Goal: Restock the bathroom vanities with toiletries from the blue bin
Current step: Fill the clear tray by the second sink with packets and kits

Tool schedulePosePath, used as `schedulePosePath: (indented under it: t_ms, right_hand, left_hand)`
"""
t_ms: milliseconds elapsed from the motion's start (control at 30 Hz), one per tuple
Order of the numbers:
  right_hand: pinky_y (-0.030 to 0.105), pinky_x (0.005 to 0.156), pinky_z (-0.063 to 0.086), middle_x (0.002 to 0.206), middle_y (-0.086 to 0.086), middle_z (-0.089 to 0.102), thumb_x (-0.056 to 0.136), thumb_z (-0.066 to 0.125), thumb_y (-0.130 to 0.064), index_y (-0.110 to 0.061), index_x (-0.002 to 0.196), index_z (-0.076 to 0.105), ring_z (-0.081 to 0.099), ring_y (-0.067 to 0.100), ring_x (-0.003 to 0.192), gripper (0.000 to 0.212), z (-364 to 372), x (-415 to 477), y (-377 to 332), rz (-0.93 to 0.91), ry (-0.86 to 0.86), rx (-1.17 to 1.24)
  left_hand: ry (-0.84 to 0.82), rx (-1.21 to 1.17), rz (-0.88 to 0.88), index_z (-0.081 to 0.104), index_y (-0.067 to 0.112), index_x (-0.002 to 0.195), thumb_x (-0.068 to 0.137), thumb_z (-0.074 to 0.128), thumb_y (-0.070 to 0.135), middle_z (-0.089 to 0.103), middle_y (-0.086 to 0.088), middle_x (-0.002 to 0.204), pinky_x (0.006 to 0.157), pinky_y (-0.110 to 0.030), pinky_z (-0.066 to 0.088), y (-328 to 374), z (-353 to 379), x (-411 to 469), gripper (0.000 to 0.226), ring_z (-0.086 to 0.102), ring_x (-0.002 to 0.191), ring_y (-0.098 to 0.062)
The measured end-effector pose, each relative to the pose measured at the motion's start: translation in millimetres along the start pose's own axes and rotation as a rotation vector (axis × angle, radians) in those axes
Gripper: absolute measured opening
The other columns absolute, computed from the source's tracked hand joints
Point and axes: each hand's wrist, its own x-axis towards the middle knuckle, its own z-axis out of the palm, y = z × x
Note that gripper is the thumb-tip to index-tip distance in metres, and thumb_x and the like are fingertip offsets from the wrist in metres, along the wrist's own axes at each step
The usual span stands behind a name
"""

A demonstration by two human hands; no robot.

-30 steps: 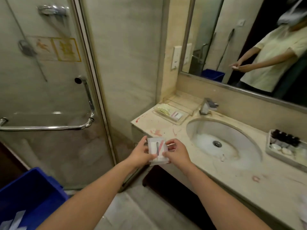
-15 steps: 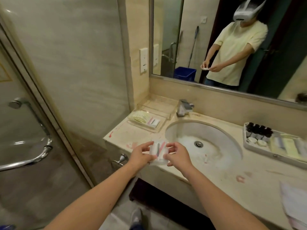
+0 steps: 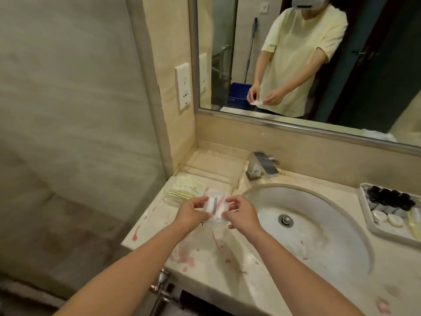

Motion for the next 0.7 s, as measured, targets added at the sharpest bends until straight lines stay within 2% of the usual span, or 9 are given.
schedulePosePath:
  t_ms: [100,200,267,367,467,567,633,700]
  right_hand:
    - [0.028,0.046,0.052,0.091,0.002,0.059,0.075,0.063,0.001,-0.022,0.099,0.061,0.060,0.016,0.074,0.034,13,38,-3,0.023,0.054,-0.034]
    - [0.042,0.066,0.060,0.090,-0.002,0.060,0.074,0.064,-0.003,-0.024,0.100,0.061,0.064,0.021,0.083,0.033,23,66,0,0.049,0.077,-0.085]
    - [0.044,0.073,0.059,0.089,-0.004,0.059,0.074,0.064,-0.004,-0.026,0.098,0.060,0.064,0.021,0.083,0.033,27,81,2,0.064,0.089,-0.122]
    - [0.043,0.072,0.058,0.085,-0.007,0.058,0.074,0.063,-0.004,-0.028,0.096,0.058,0.064,0.021,0.077,0.033,32,98,5,0.093,0.111,-0.168]
    - [0.041,0.072,0.057,0.084,-0.007,0.057,0.075,0.062,-0.003,-0.027,0.097,0.058,0.064,0.023,0.075,0.033,36,111,10,0.120,0.116,-0.220]
    - [0.040,0.072,0.057,0.081,-0.007,0.057,0.076,0.060,-0.003,-0.027,0.102,0.057,0.063,0.021,0.076,0.035,39,119,15,0.137,0.119,-0.291]
    - [0.034,0.067,0.054,0.078,-0.008,0.057,0.076,0.059,-0.004,-0.029,0.104,0.056,0.062,0.018,0.073,0.037,42,121,18,0.141,0.119,-0.346]
    - [0.027,0.060,0.046,0.073,-0.009,0.056,0.076,0.060,-0.006,-0.029,0.106,0.057,0.058,0.015,0.070,0.037,44,121,19,0.136,0.113,-0.409]
  left_hand:
    - [-0.038,0.042,-0.014,0.059,0.011,0.130,0.075,0.075,-0.003,0.061,-0.006,0.115,0.069,-0.024,0.051,3,-6,44,0.059,0.061,0.096,-0.019]
    - [-0.065,0.095,-0.038,0.058,0.009,0.131,0.075,0.076,-0.003,0.062,-0.006,0.115,0.082,-0.029,0.053,1,-8,79,0.060,0.061,0.099,-0.019]
    - [-0.094,0.132,-0.053,0.058,0.009,0.131,0.074,0.077,-0.002,0.062,-0.005,0.113,0.086,-0.031,0.053,0,-9,98,0.060,0.061,0.098,-0.019]
    - [-0.124,0.193,-0.064,0.059,0.009,0.130,0.073,0.078,0.001,0.064,-0.004,0.108,0.090,-0.034,0.053,-4,-9,122,0.060,0.062,0.096,-0.018]
    - [-0.154,0.273,-0.055,0.059,0.010,0.130,0.074,0.077,0.002,0.063,0.000,0.105,0.086,-0.030,0.054,-9,-7,142,0.059,0.064,0.093,-0.018]
    - [-0.193,0.340,-0.035,0.058,0.011,0.130,0.074,0.076,0.001,0.062,0.001,0.104,0.083,-0.032,0.055,-15,-5,155,0.060,0.064,0.087,-0.019]
    - [-0.215,0.390,-0.005,0.059,0.011,0.130,0.074,0.075,0.001,0.066,0.001,0.105,0.085,-0.034,0.055,-21,-4,158,0.059,0.064,0.086,-0.019]
    - [-0.232,0.472,0.035,0.061,0.013,0.129,0.074,0.075,0.004,0.068,0.005,0.102,0.084,-0.026,0.052,-27,-3,160,0.058,0.065,0.087,-0.014]
